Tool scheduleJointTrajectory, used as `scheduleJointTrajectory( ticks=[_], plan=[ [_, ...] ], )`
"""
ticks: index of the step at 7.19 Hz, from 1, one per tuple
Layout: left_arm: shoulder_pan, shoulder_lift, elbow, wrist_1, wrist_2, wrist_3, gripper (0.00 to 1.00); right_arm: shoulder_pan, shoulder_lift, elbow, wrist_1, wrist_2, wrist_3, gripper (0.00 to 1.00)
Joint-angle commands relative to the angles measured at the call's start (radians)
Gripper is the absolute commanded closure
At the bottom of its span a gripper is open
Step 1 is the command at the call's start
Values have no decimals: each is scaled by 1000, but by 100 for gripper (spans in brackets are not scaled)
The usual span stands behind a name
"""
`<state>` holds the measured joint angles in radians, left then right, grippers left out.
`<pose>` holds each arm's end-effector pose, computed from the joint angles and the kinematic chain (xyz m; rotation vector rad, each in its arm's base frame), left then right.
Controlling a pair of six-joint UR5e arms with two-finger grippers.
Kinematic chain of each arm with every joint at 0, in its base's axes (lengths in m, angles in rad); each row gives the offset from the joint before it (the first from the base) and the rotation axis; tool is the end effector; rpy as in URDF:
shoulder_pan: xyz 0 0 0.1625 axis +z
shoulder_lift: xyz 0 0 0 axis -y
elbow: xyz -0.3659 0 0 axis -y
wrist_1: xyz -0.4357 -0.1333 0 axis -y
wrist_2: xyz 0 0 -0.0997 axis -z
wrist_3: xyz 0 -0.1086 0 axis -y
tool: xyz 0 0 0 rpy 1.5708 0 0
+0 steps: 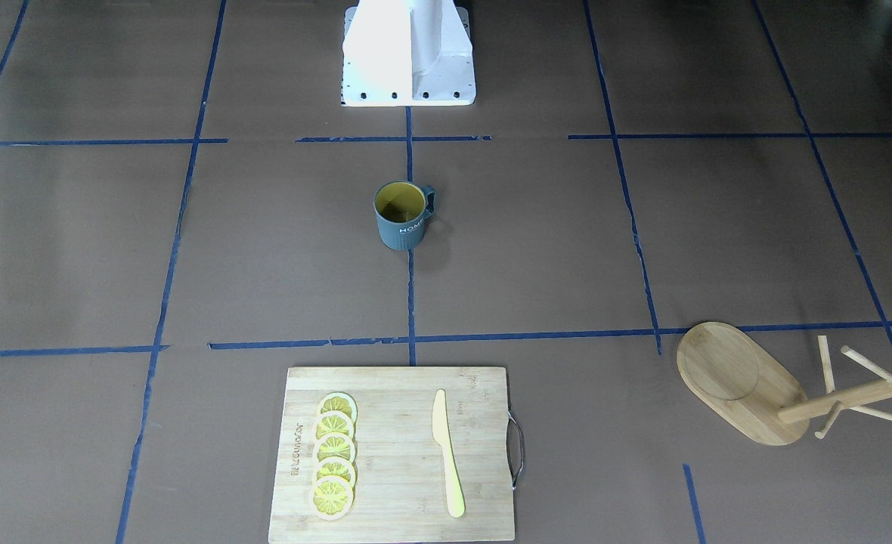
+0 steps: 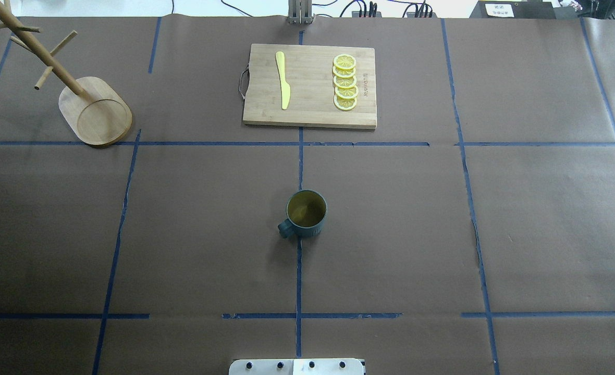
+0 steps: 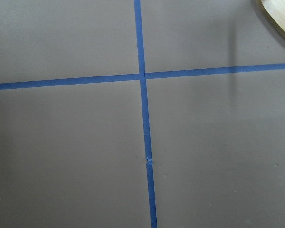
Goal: Hang cup on storage rack
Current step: 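Release the teal mug and withdraw the right gripper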
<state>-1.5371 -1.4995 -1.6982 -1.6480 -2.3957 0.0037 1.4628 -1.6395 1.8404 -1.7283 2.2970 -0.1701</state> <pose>-0.0361 -0.5191 0.5628 0.1133 0.8256 0.0902 0.0064 -0.5086 0.5174 0.0642 -0.7270 -0.2814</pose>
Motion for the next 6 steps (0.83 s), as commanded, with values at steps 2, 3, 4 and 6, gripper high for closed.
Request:
scheduleJointTrajectory(
  ticks=[2, 3, 4, 6],
  plan=[
    [18, -50, 23, -99, -3, 1, 0, 62, -86, 0, 1, -7, -68, 0],
    [18, -45, 17, -99, -5, 1, 0, 62, -80, 8, 6, -7, -36, 0],
    [25, -57, 9, -107, -5, 2, 0, 60, -80, 6, 6, -5, -28, 0],
    [117, -61, -64, -127, 3, -7, 0, 60, -79, 8, 7, -4, -26, 0]
  ],
)
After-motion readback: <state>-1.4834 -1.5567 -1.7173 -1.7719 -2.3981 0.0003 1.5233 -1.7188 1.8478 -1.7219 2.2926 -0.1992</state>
